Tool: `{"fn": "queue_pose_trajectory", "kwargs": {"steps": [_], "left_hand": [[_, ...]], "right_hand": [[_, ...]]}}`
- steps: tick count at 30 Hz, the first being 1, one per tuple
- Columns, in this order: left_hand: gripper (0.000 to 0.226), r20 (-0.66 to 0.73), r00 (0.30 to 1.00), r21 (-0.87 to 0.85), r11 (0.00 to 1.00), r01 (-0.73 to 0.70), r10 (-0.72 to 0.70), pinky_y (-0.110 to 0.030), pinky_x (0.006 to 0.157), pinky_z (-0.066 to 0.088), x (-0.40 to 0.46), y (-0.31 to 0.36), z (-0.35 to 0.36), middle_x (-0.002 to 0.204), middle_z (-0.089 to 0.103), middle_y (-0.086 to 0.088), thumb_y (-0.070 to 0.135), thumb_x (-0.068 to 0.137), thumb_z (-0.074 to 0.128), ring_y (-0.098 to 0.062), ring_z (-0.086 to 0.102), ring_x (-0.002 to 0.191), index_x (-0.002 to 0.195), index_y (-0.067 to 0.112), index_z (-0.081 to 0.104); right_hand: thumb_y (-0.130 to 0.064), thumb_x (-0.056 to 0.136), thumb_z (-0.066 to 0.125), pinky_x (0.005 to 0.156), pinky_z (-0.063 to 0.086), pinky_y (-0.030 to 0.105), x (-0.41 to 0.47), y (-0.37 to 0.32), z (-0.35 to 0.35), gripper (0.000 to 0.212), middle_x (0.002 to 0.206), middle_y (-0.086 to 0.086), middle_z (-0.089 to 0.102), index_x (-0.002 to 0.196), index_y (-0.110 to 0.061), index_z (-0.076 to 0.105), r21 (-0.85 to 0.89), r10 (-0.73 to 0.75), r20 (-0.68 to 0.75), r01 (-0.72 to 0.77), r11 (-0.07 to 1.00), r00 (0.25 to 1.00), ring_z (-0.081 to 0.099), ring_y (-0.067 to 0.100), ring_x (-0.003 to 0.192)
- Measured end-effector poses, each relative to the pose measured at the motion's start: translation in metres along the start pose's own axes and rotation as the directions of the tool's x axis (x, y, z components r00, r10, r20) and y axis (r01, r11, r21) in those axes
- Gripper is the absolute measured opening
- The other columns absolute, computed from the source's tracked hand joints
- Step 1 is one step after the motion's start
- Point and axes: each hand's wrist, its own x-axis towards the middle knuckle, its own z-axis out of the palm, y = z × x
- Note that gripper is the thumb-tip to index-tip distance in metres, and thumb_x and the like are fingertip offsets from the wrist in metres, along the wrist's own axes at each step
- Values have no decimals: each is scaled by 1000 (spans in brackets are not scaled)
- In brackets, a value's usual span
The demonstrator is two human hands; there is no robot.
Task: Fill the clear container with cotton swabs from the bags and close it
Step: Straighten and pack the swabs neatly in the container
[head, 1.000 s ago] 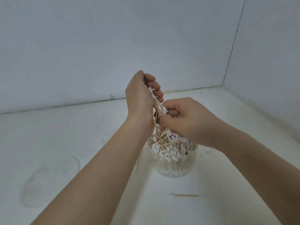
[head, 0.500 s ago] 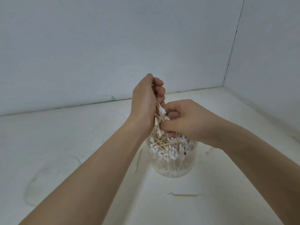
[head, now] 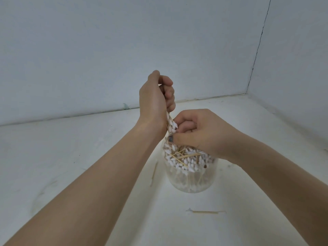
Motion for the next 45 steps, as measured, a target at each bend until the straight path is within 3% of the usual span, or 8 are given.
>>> {"fn": "queue_pose_trajectory", "kwargs": {"steps": [3,8,14,18,25,33,38,45], "left_hand": [[33,42,999,54,998,-16,14,-25,44,24,-1,-1,-2,54,41,2,26,104,40,-14,26,45,76,13,52],[33,117,993,158,986,-48,30,-27,47,37,-6,-6,-4,59,48,0,27,107,38,-14,40,46,83,11,53],[34,155,988,178,983,-35,7,-25,42,29,-9,-5,-2,58,43,1,29,107,40,-14,29,43,81,12,52],[34,181,983,183,982,-46,13,-24,42,24,-8,-3,0,55,41,3,29,107,40,-13,25,44,80,12,51],[34,192,981,187,981,-60,23,-24,43,27,-8,-6,4,59,43,1,30,107,40,-14,30,42,82,12,52],[34,208,977,250,962,-105,53,-24,41,18,-3,-4,-1,56,27,2,27,105,39,-15,18,45,73,15,45],[49,229,972,276,953,-124,60,-24,42,18,-1,3,2,55,24,3,41,108,38,-14,18,44,64,18,39],[62,297,954,307,943,-129,34,-24,40,17,-2,-7,3,56,20,-1,53,109,28,-15,16,43,58,17,29]], "right_hand": [[-18,83,78,72,50,33,1,1,2,11,73,15,67,89,-16,68,-9,4,-29,-4,1000,1000,57,14,64],[-9,86,70,67,56,34,4,6,1,7,66,6,71,90,-6,65,4,39,-79,-39,999,996,62,15,55],[8,86,66,87,61,32,3,2,-6,29,91,19,77,112,-1,56,370,146,25,-145,918,989,77,25,83],[8,92,60,87,61,32,2,1,-9,24,90,22,76,114,1,54,409,142,59,-154,899,988,77,28,88],[0,96,59,60,59,24,3,1,-7,14,82,24,74,109,4,56,313,83,-28,-71,947,996,75,24,66],[2,93,62,69,60,27,7,7,-29,13,92,11,77,105,-3,63,191,47,-115,-25,981,992,75,24,78],[-4,94,60,64,57,21,11,10,-38,11,90,3,78,101,-9,68,71,33,-235,-17,997,971,68,9,69],[-16,89,67,69,54,25,12,14,-33,11,89,-4,77,99,-21,69,-41,19,-156,-26,999,988,69,10,76]]}}
